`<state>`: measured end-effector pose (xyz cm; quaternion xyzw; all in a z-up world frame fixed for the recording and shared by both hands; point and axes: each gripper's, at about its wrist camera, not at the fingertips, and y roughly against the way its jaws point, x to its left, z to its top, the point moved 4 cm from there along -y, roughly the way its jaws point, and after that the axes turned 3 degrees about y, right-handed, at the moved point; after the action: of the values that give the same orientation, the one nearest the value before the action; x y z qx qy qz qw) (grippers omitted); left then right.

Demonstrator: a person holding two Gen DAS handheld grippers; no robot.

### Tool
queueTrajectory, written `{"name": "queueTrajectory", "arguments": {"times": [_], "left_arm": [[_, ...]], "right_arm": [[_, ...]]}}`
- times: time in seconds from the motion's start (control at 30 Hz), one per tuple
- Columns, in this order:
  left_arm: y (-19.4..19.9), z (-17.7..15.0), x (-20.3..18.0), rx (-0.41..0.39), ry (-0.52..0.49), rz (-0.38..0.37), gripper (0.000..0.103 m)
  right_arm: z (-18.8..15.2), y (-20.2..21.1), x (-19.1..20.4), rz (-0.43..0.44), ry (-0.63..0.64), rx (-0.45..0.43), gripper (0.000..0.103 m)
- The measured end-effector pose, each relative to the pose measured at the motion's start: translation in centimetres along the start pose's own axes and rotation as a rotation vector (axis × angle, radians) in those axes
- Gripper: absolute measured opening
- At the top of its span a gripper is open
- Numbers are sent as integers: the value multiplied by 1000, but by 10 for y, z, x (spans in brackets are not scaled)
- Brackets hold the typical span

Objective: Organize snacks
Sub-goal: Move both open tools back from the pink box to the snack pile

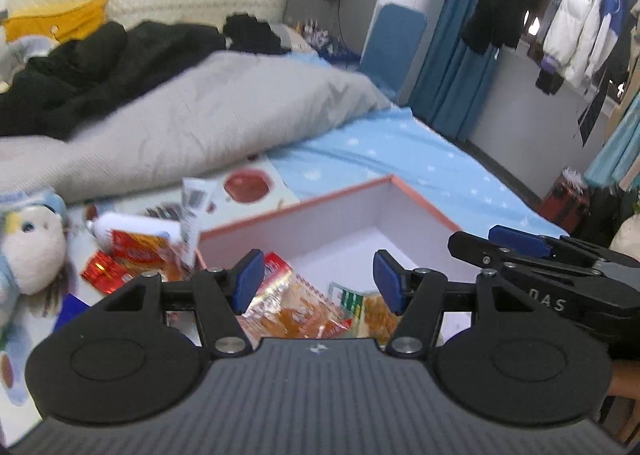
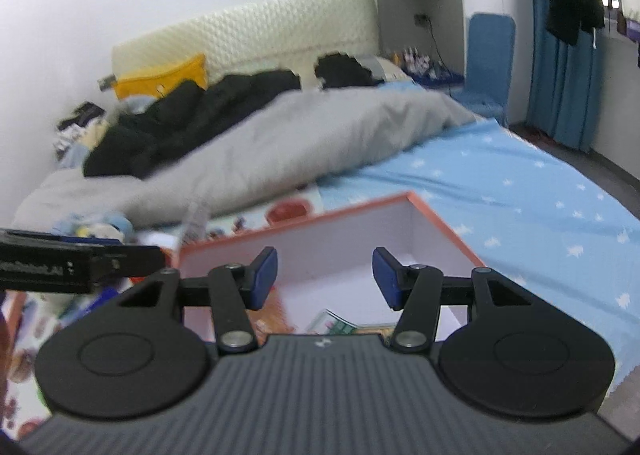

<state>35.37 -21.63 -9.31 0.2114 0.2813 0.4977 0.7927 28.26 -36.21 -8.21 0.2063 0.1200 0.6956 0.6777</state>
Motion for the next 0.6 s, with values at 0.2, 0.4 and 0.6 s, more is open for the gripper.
{"name": "queueTrajectory", "arguments": {"times": [0.2,0.4,0.6], "left_arm": [[40,5,18,-61,18,19,66],[77,5,37,-120,31,47,66],[107,-10,61,-143,51,90,66]], "right_arm": [[14,20,29,45,25,-66,55],[22,38,59,88,46,-118,55],[11,47,88,118,58,-119,55]]}}
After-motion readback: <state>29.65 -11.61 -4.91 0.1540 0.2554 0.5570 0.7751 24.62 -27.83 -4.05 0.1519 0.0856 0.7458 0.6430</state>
